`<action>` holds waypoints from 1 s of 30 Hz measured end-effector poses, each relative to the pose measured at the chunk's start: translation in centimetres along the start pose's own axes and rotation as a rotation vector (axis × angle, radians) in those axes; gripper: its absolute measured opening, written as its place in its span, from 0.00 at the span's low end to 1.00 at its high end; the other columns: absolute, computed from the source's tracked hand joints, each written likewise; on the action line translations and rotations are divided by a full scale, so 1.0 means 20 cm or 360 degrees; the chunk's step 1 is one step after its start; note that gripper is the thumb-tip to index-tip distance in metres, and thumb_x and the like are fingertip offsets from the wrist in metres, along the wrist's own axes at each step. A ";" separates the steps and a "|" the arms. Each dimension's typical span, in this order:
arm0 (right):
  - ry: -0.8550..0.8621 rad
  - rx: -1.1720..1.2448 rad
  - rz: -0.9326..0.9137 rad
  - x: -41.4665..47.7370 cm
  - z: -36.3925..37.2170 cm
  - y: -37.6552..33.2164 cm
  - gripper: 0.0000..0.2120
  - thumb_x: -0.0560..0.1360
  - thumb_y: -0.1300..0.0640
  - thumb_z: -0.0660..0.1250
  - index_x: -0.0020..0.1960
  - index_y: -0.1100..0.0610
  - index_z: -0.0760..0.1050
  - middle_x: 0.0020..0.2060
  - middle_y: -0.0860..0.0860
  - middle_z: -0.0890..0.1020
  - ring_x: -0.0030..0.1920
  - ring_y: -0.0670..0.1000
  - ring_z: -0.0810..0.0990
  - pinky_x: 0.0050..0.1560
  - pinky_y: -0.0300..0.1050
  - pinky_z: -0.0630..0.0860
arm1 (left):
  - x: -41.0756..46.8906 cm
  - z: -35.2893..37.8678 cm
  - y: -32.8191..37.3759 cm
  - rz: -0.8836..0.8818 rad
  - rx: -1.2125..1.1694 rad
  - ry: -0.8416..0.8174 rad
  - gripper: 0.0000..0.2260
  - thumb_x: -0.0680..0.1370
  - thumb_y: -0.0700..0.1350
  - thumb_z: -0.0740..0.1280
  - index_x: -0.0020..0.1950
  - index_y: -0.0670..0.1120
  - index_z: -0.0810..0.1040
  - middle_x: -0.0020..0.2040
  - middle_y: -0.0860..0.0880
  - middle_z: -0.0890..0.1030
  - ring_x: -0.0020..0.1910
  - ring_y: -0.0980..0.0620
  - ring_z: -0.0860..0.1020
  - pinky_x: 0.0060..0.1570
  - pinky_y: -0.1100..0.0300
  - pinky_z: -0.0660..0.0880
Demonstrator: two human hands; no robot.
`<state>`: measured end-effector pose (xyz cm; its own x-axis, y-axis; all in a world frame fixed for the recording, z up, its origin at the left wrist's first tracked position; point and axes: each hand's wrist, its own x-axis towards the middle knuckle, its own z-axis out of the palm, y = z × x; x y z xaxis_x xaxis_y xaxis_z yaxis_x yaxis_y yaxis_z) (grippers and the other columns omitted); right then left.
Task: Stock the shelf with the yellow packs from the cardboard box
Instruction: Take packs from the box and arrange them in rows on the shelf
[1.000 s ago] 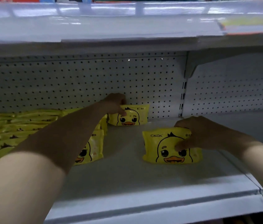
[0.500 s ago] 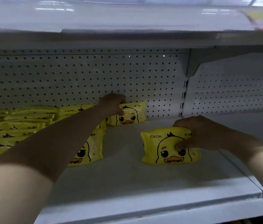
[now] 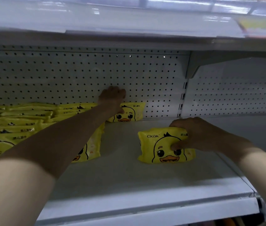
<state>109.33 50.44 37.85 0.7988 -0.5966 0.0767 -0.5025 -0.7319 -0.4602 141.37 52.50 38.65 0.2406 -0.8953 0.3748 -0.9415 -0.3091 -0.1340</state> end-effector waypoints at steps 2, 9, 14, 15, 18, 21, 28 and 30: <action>0.0019 0.0031 -0.0012 -0.01 0.00 0.01 0.18 0.65 0.50 0.82 0.52 0.45 0.80 0.44 0.42 0.84 0.42 0.37 0.81 0.43 0.39 0.80 | -0.04 -0.02 0.04 0.0010 -0.0214 0.0112 0.29 0.68 0.57 0.77 0.63 0.49 0.71 0.62 0.46 0.71 0.63 0.44 0.68 0.57 0.53 0.68; 0.0076 0.0022 -0.0100 -0.01 0.02 0.01 0.20 0.66 0.53 0.81 0.55 0.49 0.79 0.46 0.43 0.83 0.46 0.40 0.81 0.47 0.41 0.80 | -0.50 -0.22 0.37 0.0259 -0.1951 -0.0426 0.16 0.70 0.52 0.75 0.51 0.43 0.80 0.47 0.51 0.84 0.49 0.56 0.82 0.51 0.63 0.77; 0.0224 0.0200 -0.0132 -0.05 0.02 0.04 0.22 0.67 0.55 0.80 0.58 0.44 0.77 0.51 0.41 0.82 0.50 0.37 0.79 0.44 0.28 0.74 | -0.64 -0.16 0.45 -0.0028 -0.2035 -0.0321 0.10 0.72 0.43 0.76 0.51 0.47 0.81 0.50 0.48 0.84 0.49 0.60 0.82 0.47 0.66 0.77; 0.0251 0.0323 -0.0121 -0.06 0.02 0.06 0.21 0.68 0.56 0.80 0.56 0.43 0.77 0.51 0.41 0.82 0.52 0.37 0.79 0.45 0.29 0.75 | -0.65 -0.16 0.46 -0.0067 -0.2052 -0.0268 0.10 0.72 0.42 0.76 0.51 0.46 0.81 0.50 0.50 0.83 0.47 0.63 0.81 0.45 0.67 0.77; 0.0305 0.0564 -0.0172 -0.08 0.02 0.12 0.15 0.70 0.60 0.78 0.52 0.48 0.78 0.50 0.45 0.84 0.55 0.42 0.82 0.51 0.39 0.78 | -0.70 -0.15 0.48 -0.0184 -0.2030 -0.0104 0.09 0.72 0.42 0.76 0.50 0.47 0.81 0.51 0.54 0.82 0.51 0.63 0.79 0.50 0.64 0.75; 0.0329 0.0749 -0.0183 -0.11 0.01 0.14 0.09 0.72 0.65 0.75 0.50 0.60 0.80 0.45 0.47 0.85 0.48 0.41 0.84 0.47 0.35 0.77 | -0.73 -0.13 0.50 -0.0264 -0.2068 0.0004 0.08 0.71 0.42 0.77 0.45 0.51 0.81 0.51 0.52 0.83 0.53 0.61 0.79 0.51 0.63 0.74; 0.0346 0.0938 -0.0204 -0.12 0.02 0.19 0.04 0.71 0.64 0.76 0.45 0.63 0.84 0.41 0.55 0.87 0.45 0.48 0.85 0.54 0.45 0.80 | -0.76 -0.18 0.49 -0.0352 -0.1898 -0.0062 0.05 0.72 0.45 0.76 0.38 0.51 0.82 0.36 0.61 0.83 0.41 0.65 0.80 0.47 0.64 0.73; 0.0350 0.0921 -0.0222 -0.12 0.01 0.17 0.04 0.71 0.63 0.76 0.44 0.63 0.85 0.41 0.55 0.87 0.47 0.48 0.86 0.55 0.44 0.80 | -0.75 -0.19 0.48 -0.0382 -0.1774 -0.0083 0.05 0.70 0.46 0.77 0.38 0.51 0.83 0.36 0.58 0.84 0.41 0.61 0.81 0.48 0.62 0.75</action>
<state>105.71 49.42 35.84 0.7262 -0.6074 0.3220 -0.0894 -0.5478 -0.8318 127.90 64.22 35.34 0.4278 -0.8719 0.2385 -0.5488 -0.0409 0.8349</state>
